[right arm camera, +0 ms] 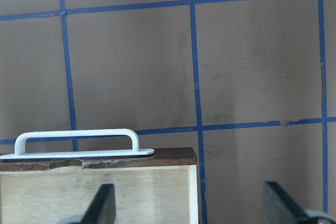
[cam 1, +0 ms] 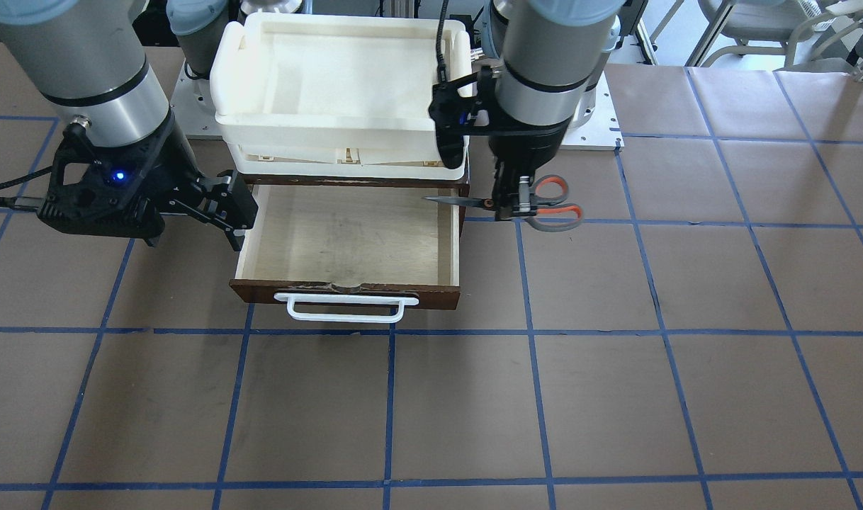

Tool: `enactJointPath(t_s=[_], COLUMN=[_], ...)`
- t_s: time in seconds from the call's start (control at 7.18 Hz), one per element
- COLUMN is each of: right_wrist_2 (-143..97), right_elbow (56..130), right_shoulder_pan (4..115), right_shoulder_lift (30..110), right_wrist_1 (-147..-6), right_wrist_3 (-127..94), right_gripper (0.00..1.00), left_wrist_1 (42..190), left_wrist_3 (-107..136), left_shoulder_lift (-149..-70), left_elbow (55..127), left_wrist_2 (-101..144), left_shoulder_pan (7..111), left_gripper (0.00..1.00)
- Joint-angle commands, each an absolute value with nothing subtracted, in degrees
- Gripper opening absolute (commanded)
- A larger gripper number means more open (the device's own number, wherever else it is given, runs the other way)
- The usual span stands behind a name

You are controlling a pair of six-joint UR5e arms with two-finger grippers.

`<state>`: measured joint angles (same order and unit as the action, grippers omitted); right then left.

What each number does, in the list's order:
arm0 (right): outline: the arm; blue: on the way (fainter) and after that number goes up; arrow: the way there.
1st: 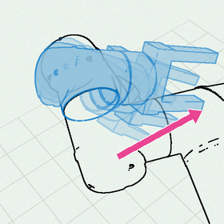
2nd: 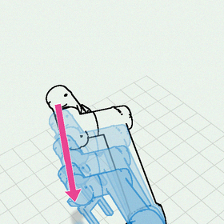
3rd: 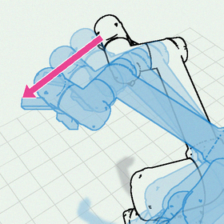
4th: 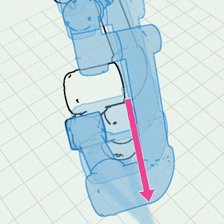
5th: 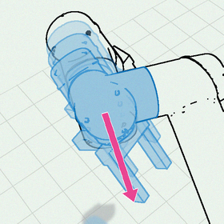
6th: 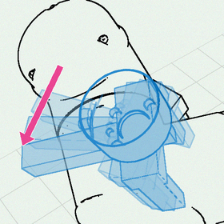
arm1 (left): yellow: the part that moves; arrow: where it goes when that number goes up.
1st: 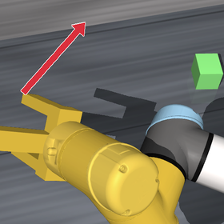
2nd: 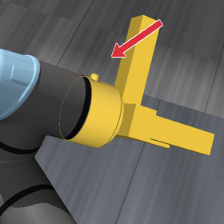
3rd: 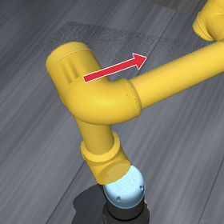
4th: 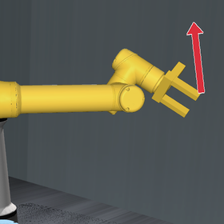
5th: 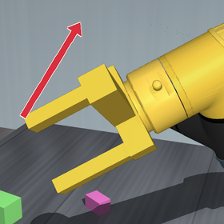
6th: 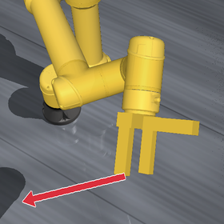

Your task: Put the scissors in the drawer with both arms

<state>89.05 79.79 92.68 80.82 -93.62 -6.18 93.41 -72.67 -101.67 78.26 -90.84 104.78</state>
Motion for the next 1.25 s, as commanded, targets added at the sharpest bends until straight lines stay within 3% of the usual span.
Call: enactJointPath(t_s=[0.0, 0.56, 1.11], right_wrist_2=[89.2, 89.7, 89.7], right_elbow=[79.9, 79.9, 80.0], right_shoulder_pan=[92.5, 87.1, 86.0], right_shoulder_lift=[81.6, 81.6, 81.1], right_wrist_1=[-91.3, -91.2, -91.6], right_wrist_3=[-6.1, 0.2, 0.6], right_gripper=[1.0, 1.0, 1.0], left_wrist_1=[89.0, 85.8, 86.1], left_wrist_3=[-67.1, -65.2, -67.1], left_shoulder_lift=[-107.8, -114.6, -115.8], left_elbow=[76.2, 75.0, 76.6], left_wrist_2=[-89.2, -86.8, -84.7], left_shoulder_pan=[112.2, 118.5, 119.4], left_gripper=[0.08, 0.09, 0.09])
